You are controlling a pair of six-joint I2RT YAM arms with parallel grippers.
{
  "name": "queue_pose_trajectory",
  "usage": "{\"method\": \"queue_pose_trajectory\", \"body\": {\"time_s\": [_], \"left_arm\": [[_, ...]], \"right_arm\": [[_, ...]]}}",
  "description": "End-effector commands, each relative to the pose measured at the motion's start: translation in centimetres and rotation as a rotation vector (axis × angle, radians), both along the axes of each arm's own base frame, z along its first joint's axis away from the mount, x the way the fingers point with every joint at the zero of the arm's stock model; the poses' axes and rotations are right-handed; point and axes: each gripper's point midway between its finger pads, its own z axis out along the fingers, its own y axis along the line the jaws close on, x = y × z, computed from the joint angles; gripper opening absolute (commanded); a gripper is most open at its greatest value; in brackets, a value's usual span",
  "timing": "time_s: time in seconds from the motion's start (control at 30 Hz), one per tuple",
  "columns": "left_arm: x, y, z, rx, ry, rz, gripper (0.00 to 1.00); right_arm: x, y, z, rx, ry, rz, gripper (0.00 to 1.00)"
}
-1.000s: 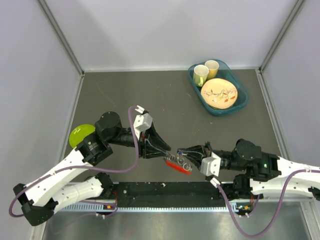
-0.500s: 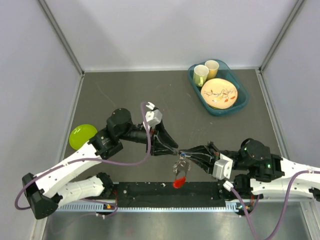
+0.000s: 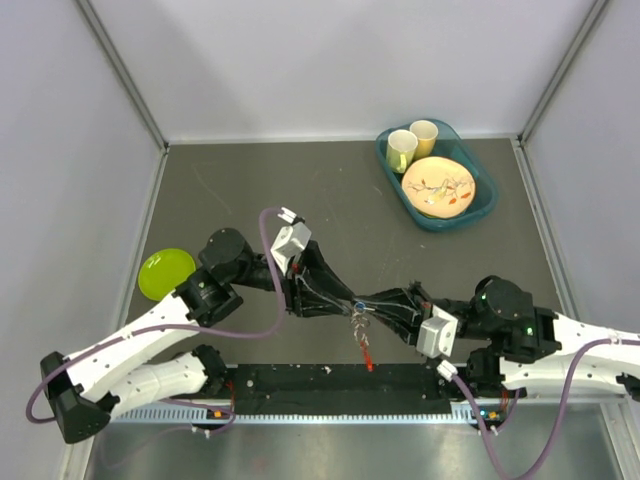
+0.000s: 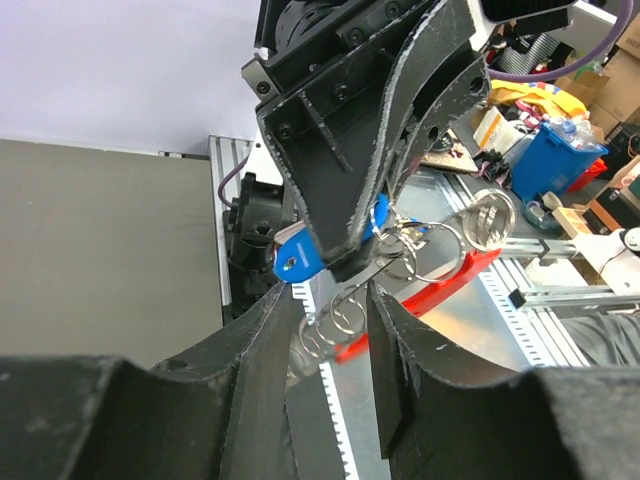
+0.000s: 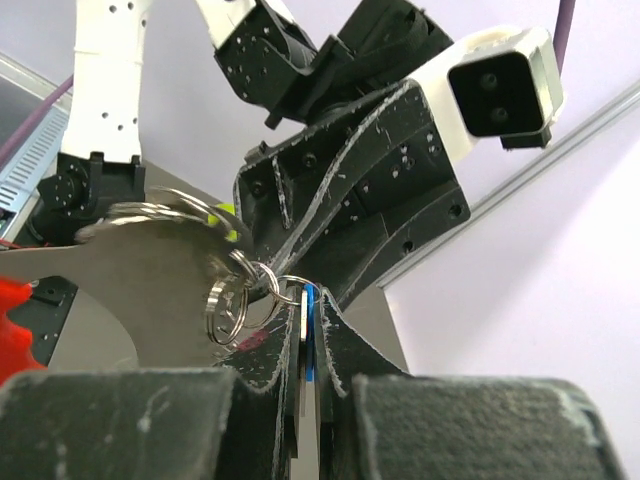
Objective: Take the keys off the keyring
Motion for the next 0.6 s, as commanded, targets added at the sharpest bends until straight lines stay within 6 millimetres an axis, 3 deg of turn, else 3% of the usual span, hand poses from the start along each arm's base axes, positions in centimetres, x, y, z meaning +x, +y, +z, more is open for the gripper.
{"method": "queue_pose_trajectory", "body": {"time_s": [0.0, 0.27, 0.57], "left_arm": [[-1.0, 1.2, 2.5, -0.099, -0.062, 0.015, 0.40], [-0.7, 2.0, 3.3, -0.120, -0.107, 0.115, 0.31], [0.3, 2.1, 2.8, -0.118, -0.160, 0.235, 0.33]], "right_arm": [[0.4, -0.4, 2.5, 0.067, -0.019, -0.036, 0.00], [0.9, -0.1, 2.4, 0.081, 0.010, -0.062, 0.00], [1.5, 0.0, 3.2, 0.119, 0.054, -0.089, 0.00]]}}
